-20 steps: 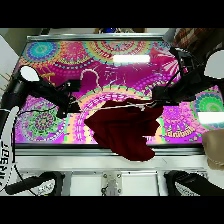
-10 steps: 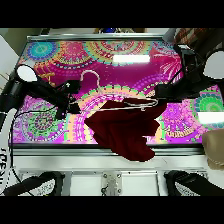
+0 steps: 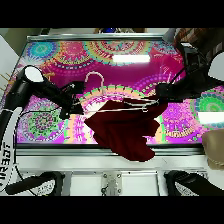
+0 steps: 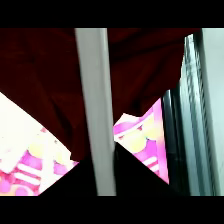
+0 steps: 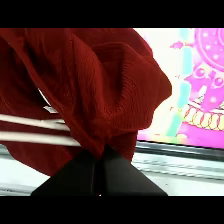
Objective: Fold the clothes and pants, and hang the long-sleeved shirts on hangers.
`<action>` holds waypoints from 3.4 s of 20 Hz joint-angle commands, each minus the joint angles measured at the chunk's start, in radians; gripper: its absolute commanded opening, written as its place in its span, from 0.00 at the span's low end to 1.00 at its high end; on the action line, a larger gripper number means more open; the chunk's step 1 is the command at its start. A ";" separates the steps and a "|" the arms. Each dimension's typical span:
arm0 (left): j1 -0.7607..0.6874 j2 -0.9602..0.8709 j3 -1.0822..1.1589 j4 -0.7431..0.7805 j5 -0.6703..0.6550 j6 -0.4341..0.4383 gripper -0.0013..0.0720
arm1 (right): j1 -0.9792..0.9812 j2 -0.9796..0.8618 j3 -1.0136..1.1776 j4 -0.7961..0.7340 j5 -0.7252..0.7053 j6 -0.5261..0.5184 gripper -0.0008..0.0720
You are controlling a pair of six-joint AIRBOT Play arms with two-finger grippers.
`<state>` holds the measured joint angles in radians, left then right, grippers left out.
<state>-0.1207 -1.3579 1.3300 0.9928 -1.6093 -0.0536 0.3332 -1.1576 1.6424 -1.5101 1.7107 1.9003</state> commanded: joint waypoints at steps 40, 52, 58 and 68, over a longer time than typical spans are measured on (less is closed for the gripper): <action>-0.017 0.007 0.105 0.025 -0.021 -0.014 0.04 | 0.001 0.014 0.000 -0.016 0.074 -0.009 0.03; -0.075 -0.083 0.105 -0.005 0.076 -0.016 0.04 | 0.001 0.014 0.003 -0.012 0.056 -0.020 0.03; -0.077 -0.084 0.105 -0.026 0.076 -0.013 0.04 | 0.076 0.014 0.005 -0.013 -0.048 -0.020 0.03; -0.077 -0.084 -0.024 -0.102 0.121 0.019 0.04 | 0.188 0.011 0.009 -0.012 -0.227 0.000 0.03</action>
<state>-0.1967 -1.4410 1.3563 0.9295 -1.5135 -0.0555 0.4908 -1.1446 1.6501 -1.5234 1.5417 1.8854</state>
